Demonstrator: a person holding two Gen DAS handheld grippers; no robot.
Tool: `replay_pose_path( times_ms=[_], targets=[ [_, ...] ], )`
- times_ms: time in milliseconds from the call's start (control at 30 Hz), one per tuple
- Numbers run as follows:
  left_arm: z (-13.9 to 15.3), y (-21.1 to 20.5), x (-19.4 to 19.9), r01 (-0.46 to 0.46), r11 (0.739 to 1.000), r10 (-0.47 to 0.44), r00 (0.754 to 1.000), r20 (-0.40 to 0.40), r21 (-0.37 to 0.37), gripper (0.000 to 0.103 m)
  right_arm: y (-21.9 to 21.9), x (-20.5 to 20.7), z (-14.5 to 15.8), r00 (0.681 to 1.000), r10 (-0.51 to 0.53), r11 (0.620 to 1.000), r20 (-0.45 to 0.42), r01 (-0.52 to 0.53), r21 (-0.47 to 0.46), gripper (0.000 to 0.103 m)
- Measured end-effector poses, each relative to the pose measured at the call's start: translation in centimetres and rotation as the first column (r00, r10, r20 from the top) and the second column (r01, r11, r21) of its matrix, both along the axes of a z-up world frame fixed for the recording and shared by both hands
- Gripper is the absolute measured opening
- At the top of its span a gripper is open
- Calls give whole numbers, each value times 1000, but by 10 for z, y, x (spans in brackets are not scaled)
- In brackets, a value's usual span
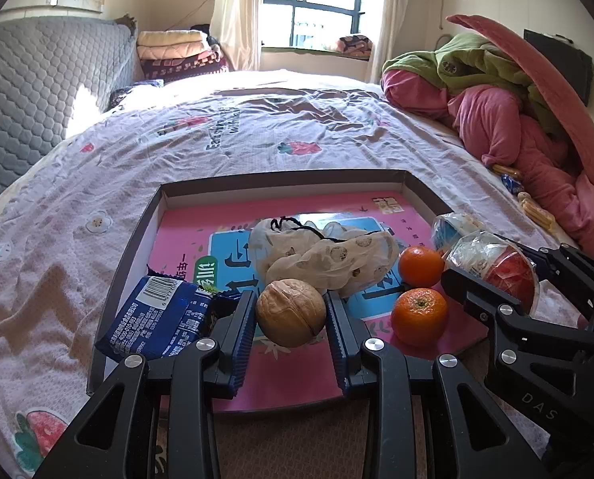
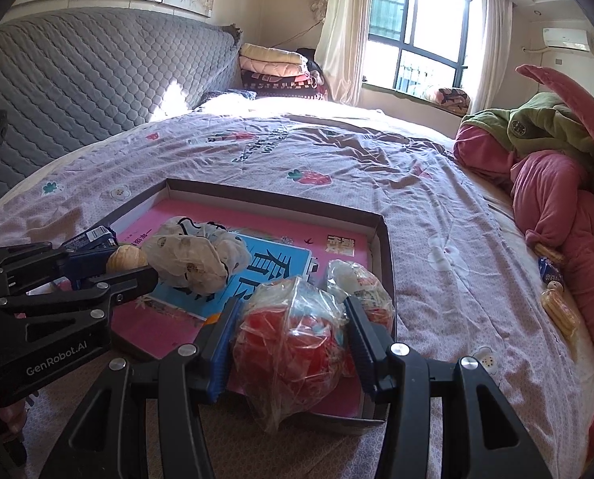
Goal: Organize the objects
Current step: 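Carry the walnut into the tray with the left tool while the right tool carries the egg toy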
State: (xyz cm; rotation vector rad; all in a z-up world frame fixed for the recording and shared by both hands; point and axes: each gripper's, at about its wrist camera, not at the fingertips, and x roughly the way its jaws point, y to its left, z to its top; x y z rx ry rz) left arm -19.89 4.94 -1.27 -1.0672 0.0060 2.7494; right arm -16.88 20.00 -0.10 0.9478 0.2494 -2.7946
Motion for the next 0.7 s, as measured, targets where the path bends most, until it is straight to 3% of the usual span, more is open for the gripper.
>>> replay_pose_path(
  times_ms=[700],
  targets=[
    [-12, 10, -16, -3, 1000, 3, 999, 35, -19, 35, 3, -10, -5, 1000, -15, 1000, 2, 15, -11, 51]
  ],
)
